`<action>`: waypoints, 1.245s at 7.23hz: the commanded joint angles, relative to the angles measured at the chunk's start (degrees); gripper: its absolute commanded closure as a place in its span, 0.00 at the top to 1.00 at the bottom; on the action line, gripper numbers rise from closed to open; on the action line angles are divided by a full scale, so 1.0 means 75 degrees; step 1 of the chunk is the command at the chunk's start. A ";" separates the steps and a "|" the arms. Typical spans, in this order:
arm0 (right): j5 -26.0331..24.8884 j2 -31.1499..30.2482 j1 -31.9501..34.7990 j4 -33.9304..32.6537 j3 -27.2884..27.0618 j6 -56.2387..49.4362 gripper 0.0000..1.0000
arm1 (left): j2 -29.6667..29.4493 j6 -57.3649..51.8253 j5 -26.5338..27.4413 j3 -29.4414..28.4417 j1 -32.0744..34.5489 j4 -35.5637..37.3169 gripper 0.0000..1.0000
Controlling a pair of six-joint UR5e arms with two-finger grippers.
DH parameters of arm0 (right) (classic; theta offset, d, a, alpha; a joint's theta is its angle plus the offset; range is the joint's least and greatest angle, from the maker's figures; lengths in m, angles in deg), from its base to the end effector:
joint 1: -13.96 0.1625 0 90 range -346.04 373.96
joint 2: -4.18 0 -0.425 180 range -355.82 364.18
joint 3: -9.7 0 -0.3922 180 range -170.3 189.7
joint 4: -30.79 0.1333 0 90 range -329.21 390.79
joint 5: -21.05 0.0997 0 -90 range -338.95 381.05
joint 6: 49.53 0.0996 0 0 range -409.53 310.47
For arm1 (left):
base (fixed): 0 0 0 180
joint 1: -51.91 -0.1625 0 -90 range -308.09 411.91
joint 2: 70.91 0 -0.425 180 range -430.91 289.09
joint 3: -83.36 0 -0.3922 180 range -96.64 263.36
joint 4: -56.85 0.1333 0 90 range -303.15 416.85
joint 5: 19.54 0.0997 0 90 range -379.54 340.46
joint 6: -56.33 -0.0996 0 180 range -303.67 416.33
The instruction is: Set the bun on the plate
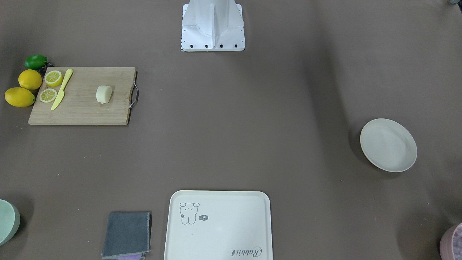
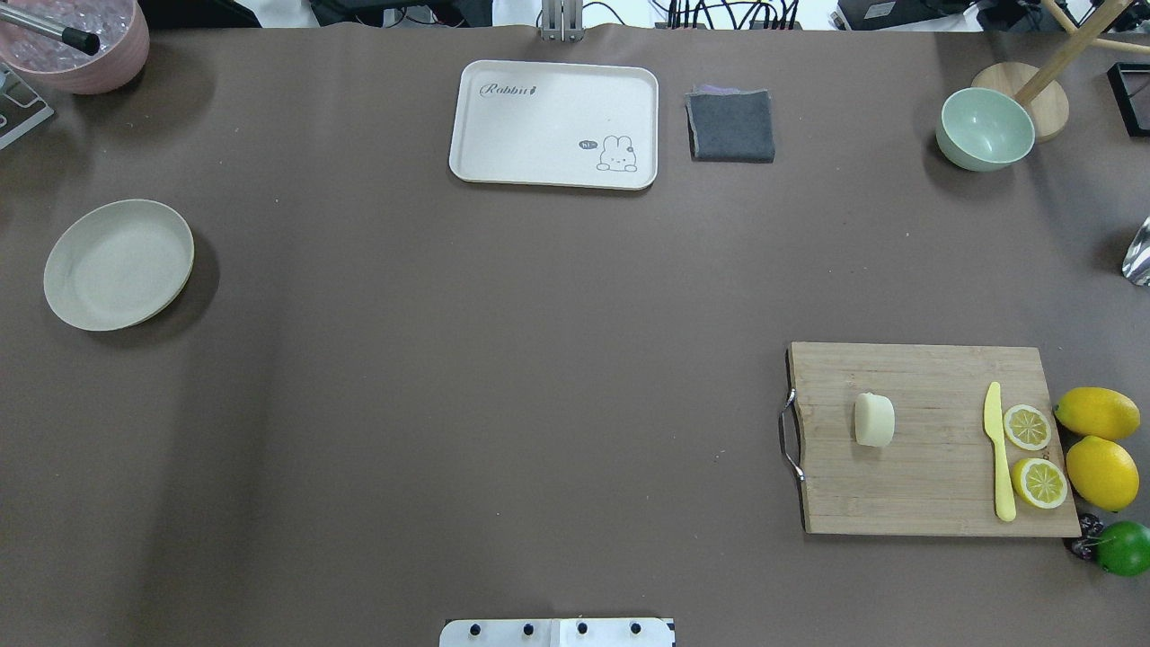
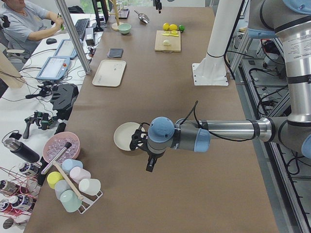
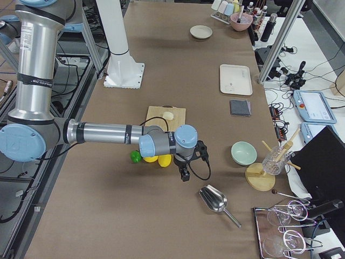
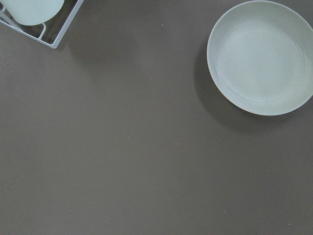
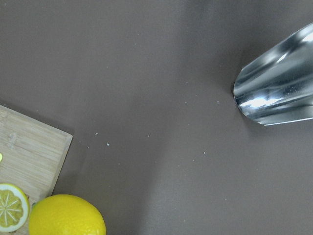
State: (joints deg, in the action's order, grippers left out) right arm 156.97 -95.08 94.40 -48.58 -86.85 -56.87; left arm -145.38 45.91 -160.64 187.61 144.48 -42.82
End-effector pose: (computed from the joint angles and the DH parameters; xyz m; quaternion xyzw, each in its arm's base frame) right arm -0.0108 -0.4359 0.6554 0.0560 -0.3903 -0.1616 0.9046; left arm -0.0730 -0.3832 0.6281 0.1142 0.4199 0.0931 0.8955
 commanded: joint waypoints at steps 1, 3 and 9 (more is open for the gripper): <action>0.0006 0.0004 -0.0002 0.0000 0.0018 0.0006 1.00 | -0.0007 0.0088 -0.0008 0.0140 -0.0026 -0.0058 0.97; 0.0122 -0.0032 -0.0002 -0.0012 0.0041 0.0006 1.00 | -0.0839 0.0855 -0.0008 -0.0127 -0.0878 -0.0058 0.97; 0.1543 -0.0113 -0.0002 0.0012 0.0100 -0.0017 1.00 | -0.1891 0.2139 0.0097 -0.1435 -0.1537 -0.0491 0.98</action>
State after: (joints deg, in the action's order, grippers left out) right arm 167.38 -95.70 94.34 -48.55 -85.86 -56.91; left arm -156.70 61.80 -160.07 181.17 133.59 -45.81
